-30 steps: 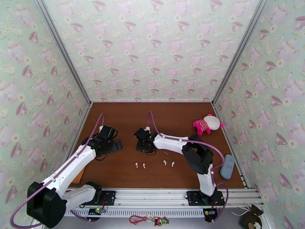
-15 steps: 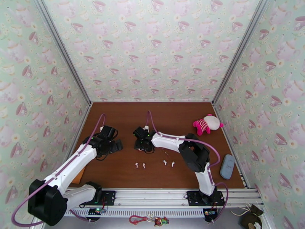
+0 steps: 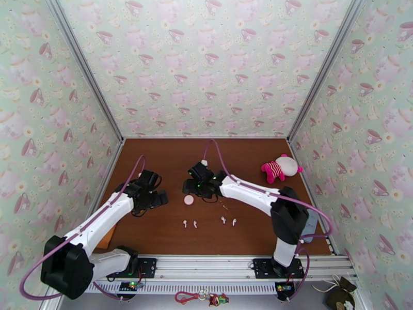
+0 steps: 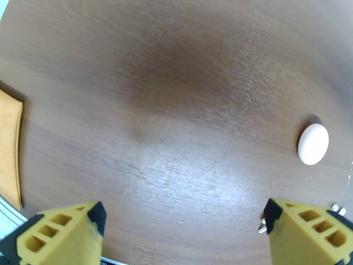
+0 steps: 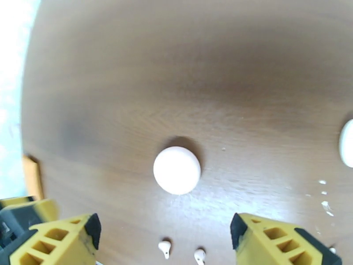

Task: Insert the wireless bluetooth earbuds into the charging case

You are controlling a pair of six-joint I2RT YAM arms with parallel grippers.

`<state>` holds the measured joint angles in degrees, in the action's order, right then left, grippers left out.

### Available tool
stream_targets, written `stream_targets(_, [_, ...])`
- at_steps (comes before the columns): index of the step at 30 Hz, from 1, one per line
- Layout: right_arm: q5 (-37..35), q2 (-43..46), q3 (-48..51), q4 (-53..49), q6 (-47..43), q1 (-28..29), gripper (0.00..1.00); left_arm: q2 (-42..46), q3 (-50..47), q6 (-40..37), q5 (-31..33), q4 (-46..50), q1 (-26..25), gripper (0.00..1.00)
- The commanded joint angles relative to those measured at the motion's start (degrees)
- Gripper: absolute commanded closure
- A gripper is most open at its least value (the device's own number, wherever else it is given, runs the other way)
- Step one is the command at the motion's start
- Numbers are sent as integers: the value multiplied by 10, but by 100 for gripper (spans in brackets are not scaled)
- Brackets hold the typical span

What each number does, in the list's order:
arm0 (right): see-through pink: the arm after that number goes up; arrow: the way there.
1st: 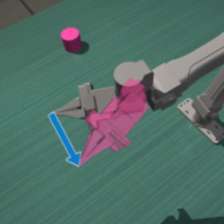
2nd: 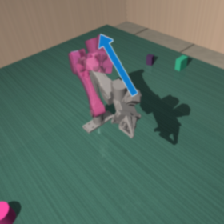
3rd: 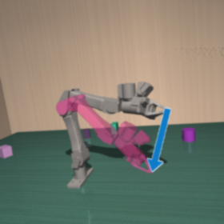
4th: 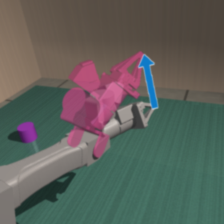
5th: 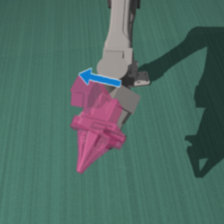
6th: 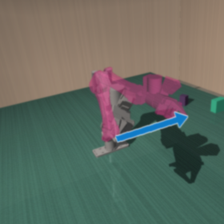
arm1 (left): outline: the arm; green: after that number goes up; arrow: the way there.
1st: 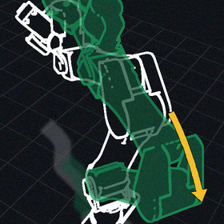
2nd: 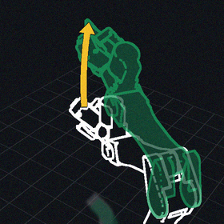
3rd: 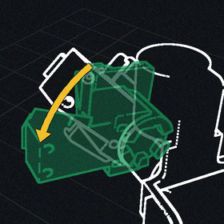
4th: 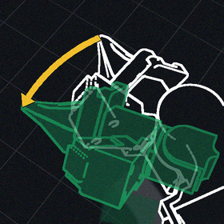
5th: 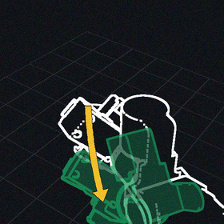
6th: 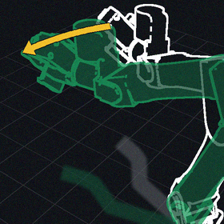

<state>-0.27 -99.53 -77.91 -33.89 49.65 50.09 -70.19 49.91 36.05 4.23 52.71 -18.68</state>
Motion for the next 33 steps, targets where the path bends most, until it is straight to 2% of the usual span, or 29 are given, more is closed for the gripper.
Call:
stream_targets(1, [32,7,52,10,-17,-2,17,-12,-4,6,-24,-11,0,0])
stream_targets(6, [99,-28,78,63,-28,-2,22,-29,-3,10,-29,-24,-6,0])
stream_targets(14, [116,-89,57,119,-44,-11,25,-5,-15,28,-12,-40,-5,0])
stream_targets(19, [94,-111,37,151,-59,-23,24,5,-27,58,-21,-45,-5,0])
stream_targets(26, [119,-161,2,201,-70,-37,24,37,-45,115,-38,-45,-4,0])
stream_targets(33, [151,-195,-16,225,-54,-35,25,51,-60,125,-41,-45,-4,0])
